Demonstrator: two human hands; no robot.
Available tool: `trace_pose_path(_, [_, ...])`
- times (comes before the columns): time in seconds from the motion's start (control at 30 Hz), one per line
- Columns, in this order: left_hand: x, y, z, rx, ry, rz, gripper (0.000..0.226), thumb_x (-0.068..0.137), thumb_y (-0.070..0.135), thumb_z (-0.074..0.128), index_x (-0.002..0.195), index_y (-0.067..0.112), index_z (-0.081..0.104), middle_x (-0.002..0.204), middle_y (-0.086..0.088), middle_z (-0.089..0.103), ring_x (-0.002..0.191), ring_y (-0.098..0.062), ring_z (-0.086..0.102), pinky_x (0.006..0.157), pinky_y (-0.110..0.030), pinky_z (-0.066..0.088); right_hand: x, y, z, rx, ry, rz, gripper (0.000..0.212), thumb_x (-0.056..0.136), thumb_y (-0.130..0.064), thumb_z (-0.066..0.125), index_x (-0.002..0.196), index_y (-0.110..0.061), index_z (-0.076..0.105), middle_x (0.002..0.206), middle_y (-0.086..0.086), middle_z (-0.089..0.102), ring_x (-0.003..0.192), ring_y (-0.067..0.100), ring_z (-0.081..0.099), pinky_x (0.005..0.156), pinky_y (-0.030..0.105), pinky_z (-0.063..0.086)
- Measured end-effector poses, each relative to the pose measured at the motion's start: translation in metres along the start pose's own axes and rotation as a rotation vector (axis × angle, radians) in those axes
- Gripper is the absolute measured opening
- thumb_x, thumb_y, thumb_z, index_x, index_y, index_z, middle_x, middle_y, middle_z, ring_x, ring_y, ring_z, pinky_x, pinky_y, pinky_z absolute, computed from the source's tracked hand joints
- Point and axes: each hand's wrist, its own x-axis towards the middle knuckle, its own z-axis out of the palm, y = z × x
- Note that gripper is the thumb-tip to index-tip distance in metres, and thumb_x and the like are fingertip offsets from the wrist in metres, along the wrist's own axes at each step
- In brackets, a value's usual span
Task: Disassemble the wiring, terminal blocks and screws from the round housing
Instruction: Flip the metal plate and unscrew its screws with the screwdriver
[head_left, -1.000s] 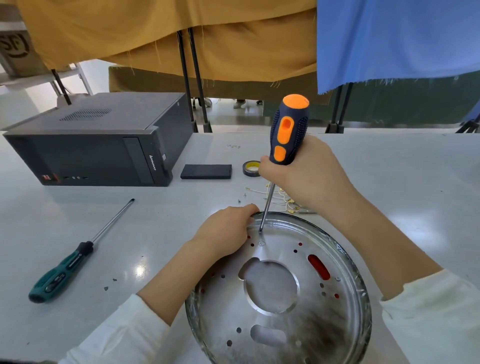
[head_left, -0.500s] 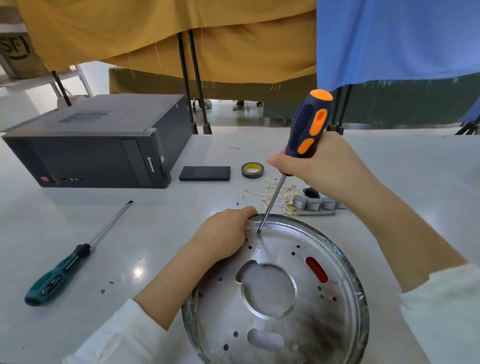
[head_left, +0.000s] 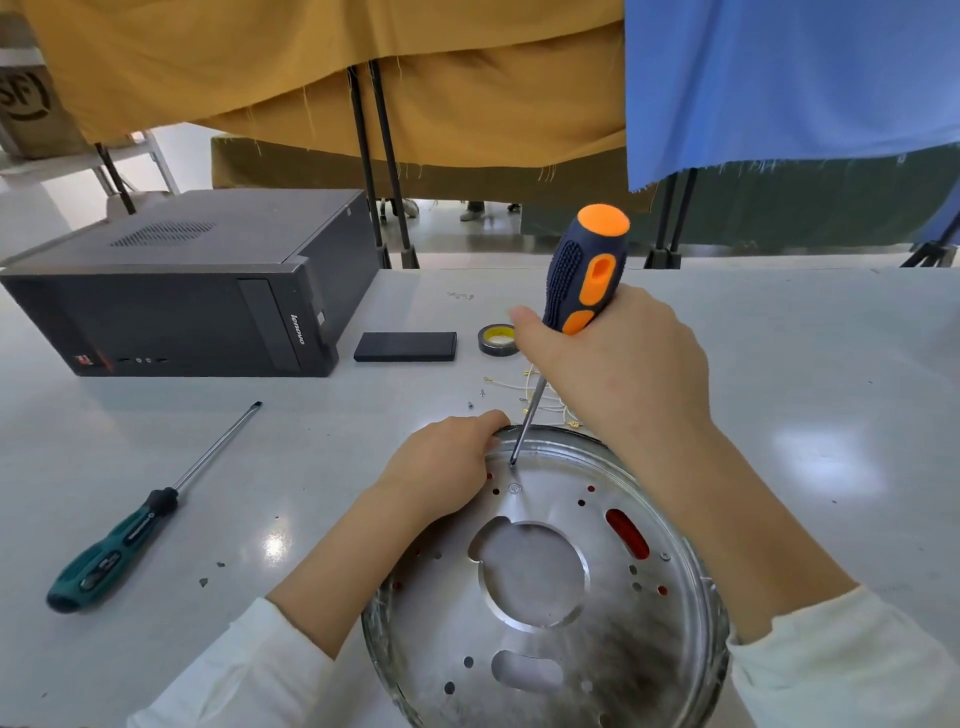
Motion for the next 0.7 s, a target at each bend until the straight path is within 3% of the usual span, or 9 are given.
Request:
trace_pose_path(0.07, [0.0, 0.001, 0.0, 0.001, 0.0, 0.004, 0.034, 0.091, 0.013, 0.044, 0.118, 0.034, 0.047, 0.103, -0.002, 0.065, 0.076, -0.022, 0.045, 0.062, -0.03, 0.031, 0.0, 0.001, 0.002, 0.041, -0.007, 0.0, 0.033, 0.077, -0.041, 0.063, 0.058, -0.023, 0.042, 0.048, -0.009, 0.047, 0.049, 0.011, 0.046, 0.047, 0.022, 0.033])
trace_pose_path(0.17, [-0.001, 0.001, -0.002, 0.002, -0.004, 0.022, 0.036, 0.091, 0.011, 0.044, 0.12, 0.033, 0.047, 0.105, -0.003, 0.065, 0.076, -0.021, 0.043, 0.062, -0.03, 0.031, 0.001, 0.007, 0.003, 0.147, -0.087, -0.061, 0.037, 0.074, -0.032, 0.064, 0.055, -0.018, 0.035, 0.042, -0.005, 0.039, 0.045, 0.014, 0.036, 0.046, 0.024, 0.031])
trace_pose_path(0.23, [0.0, 0.001, -0.002, 0.007, -0.008, 0.029, 0.035, 0.091, 0.01, 0.044, 0.118, 0.032, 0.047, 0.104, -0.004, 0.065, 0.076, -0.022, 0.044, 0.061, -0.031, 0.03, 0.005, 0.01, -0.003, 0.246, -0.276, -0.124, 0.036, 0.075, -0.027, 0.064, 0.057, -0.017, 0.035, 0.045, -0.004, 0.037, 0.046, 0.011, 0.031, 0.049, 0.028, 0.033])
trace_pose_path(0.3, [0.0, 0.002, -0.003, 0.011, -0.01, 0.025, 0.036, 0.091, 0.011, 0.043, 0.12, 0.032, 0.047, 0.107, -0.004, 0.065, 0.078, -0.023, 0.045, 0.063, -0.03, 0.031, 0.014, 0.012, -0.014, 0.349, -0.578, -0.214, 0.031, 0.079, -0.016, 0.066, 0.061, -0.012, 0.04, 0.052, 0.0, 0.038, 0.052, 0.011, 0.032, 0.053, 0.031, 0.033])
trace_pose_path(0.4, [0.0, 0.004, -0.004, 0.012, -0.017, 0.014, 0.038, 0.091, 0.01, 0.043, 0.123, 0.031, 0.047, 0.109, -0.005, 0.064, 0.083, -0.026, 0.05, 0.066, -0.03, 0.034, 0.026, 0.011, -0.025, 0.391, -0.873, -0.297, 0.017, 0.082, -0.002, 0.065, 0.073, -0.002, 0.05, 0.071, 0.021, 0.047, 0.062, 0.018, 0.04, 0.06, 0.03, 0.036])
trace_pose_path(0.53, [-0.002, 0.005, -0.005, 0.016, -0.021, 0.002, 0.032, 0.09, 0.011, 0.042, 0.112, 0.034, 0.045, 0.103, -0.004, 0.064, 0.077, -0.024, 0.044, 0.061, -0.031, 0.03, 0.029, 0.009, -0.019, 0.402, -0.795, -0.268, 0.018, 0.081, -0.004, 0.063, 0.078, 0.005, 0.047, 0.076, 0.028, 0.043, 0.065, 0.022, 0.036, 0.064, 0.035, 0.034])
trace_pose_path(0.63, [-0.002, 0.005, -0.004, 0.017, -0.023, -0.01, 0.037, 0.089, 0.011, 0.043, 0.118, 0.033, 0.046, 0.107, -0.004, 0.065, 0.082, -0.026, 0.05, 0.065, -0.031, 0.035, 0.027, 0.013, -0.013, 0.329, -0.564, -0.174, 0.031, 0.078, -0.023, 0.064, 0.077, 0.003, 0.046, 0.073, 0.025, 0.045, 0.059, 0.022, 0.034, 0.059, 0.039, 0.035])
trace_pose_path(0.7, [-0.002, 0.005, -0.003, 0.026, -0.018, -0.009, 0.037, 0.089, 0.011, 0.043, 0.12, 0.032, 0.047, 0.108, -0.004, 0.065, 0.087, -0.028, 0.055, 0.066, -0.031, 0.037, 0.027, 0.017, -0.01, 0.208, -0.433, -0.123, 0.039, 0.078, -0.041, 0.065, 0.075, -0.003, 0.054, 0.067, 0.015, 0.056, 0.056, 0.025, 0.045, 0.056, 0.038, 0.043])
